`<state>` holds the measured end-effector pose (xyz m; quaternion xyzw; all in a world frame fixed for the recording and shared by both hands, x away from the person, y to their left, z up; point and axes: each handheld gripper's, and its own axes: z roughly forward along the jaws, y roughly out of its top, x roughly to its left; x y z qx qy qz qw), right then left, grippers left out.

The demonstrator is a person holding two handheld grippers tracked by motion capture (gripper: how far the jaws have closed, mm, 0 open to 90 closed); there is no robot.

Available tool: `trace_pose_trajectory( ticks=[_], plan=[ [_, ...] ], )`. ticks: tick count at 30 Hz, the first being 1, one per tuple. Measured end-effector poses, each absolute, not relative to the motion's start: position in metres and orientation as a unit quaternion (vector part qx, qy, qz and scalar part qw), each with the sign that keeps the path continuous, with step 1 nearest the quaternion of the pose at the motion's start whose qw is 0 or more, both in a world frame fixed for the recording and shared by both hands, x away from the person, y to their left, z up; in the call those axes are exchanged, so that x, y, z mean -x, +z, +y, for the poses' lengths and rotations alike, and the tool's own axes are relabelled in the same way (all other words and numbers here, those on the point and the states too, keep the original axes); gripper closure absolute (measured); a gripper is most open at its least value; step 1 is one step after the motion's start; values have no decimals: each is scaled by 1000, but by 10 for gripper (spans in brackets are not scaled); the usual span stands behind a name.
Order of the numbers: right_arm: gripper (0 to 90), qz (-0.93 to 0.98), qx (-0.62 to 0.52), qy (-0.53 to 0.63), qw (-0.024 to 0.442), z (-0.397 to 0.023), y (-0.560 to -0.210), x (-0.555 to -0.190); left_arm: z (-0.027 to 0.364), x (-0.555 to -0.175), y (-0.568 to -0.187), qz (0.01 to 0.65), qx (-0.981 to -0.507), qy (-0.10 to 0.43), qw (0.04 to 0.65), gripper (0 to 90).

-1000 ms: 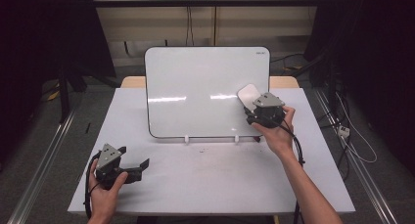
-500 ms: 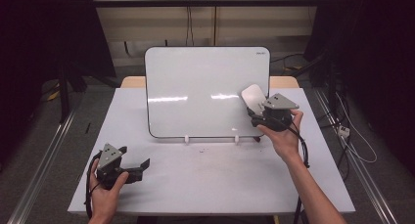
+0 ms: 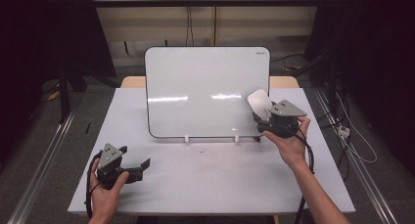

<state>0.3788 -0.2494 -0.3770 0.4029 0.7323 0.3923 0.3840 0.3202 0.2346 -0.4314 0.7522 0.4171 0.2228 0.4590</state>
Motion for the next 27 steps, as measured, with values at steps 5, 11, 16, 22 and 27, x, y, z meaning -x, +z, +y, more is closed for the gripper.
trace_pose_trajectory(
  ticks=[5, 11, 16, 22, 27],
  plan=[
    [314, 739, -394, 387, 385, -242, -378, -375, 235, -321, -431, 416, -753, 222, 459, 58],
    [313, 749, -390, 382, 375, -234, -393, -370, 232, -322, -431, 413, -756, 221, 458, 58],
    [314, 754, -391, 375, 370, -231, -401, -367, 230, -322, -431, 411, -757, 219, 459, 58],
    [314, 757, -388, 375, 369, -227, -404, -365, 233, -323, -433, 414, -755, 216, 460, 58],
    [313, 760, -384, 367, 374, -222, -409, -370, 233, -323, -432, 413, -755, 218, 460, 58]
  ],
)
